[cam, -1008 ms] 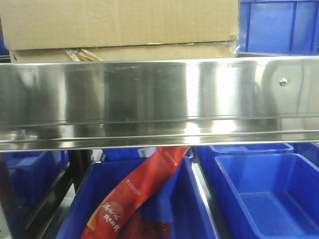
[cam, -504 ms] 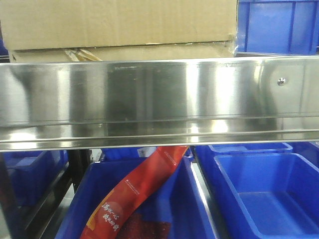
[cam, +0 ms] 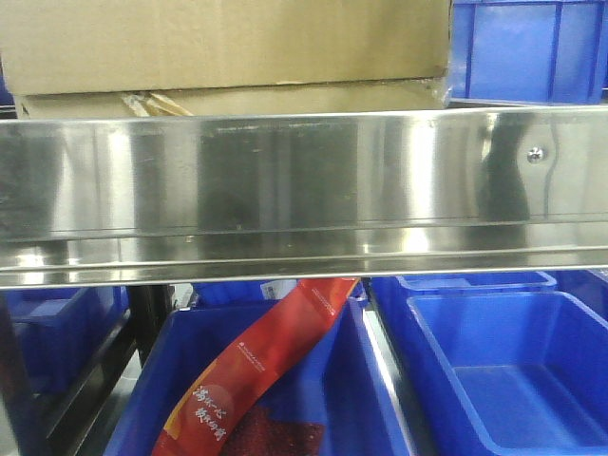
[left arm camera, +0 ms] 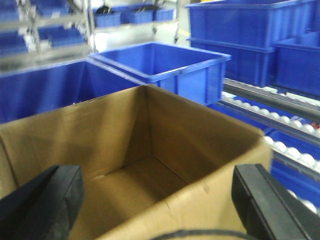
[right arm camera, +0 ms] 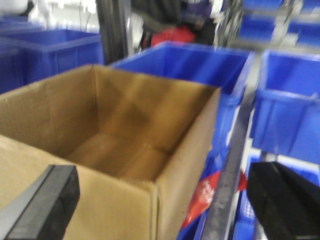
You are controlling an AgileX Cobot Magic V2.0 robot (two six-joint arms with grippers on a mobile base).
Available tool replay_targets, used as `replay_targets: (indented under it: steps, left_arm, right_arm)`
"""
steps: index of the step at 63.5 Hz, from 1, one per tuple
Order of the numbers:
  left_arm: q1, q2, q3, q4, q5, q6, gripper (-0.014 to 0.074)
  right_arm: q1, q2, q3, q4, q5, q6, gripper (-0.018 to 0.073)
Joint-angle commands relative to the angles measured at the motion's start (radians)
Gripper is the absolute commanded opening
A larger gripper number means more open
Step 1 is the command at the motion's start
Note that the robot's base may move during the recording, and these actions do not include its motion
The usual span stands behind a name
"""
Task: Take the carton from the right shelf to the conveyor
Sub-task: 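Close both grippers on the carton's opposite side walls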
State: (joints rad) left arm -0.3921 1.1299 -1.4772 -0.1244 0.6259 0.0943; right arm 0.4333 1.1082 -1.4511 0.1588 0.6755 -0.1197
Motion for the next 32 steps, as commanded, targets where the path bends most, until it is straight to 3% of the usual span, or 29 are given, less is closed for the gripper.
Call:
replay_targets:
  steps: [1,8,16,26,32]
  left_arm:
    - [0.041,0.080,-0.119,0.021,0.092,-0.088,0.0505]
    - [0.102,0.185,-0.260,0.056,0.223,-0.178,0.0505]
    - [0.156,0.285,-0.395,0.091,0.329,-0.212,0.0505]
    - [0.166,0.367,-0.491,0.209,0.407,-0.262,0.0505]
    - [0.166,0.405,-0.512,0.251,0.447,-0.282,0.0505]
  right_arm:
    - [0.003,0.109,-0.169,-0.001,0.116,-0.003,0.0569]
    - [0.003,0.244,-0.363,-0.001,0.251,0.050,0.0569]
    - [0.003,0.402,-0.590,-0.032,0.379,0.113,0.0566]
    - [0.003,0.559,-0.805,-0.116,0.536,0.167,0.0518]
    - [0.003,0.636,-0.897,-0.118,0.546,0.167,0.0508]
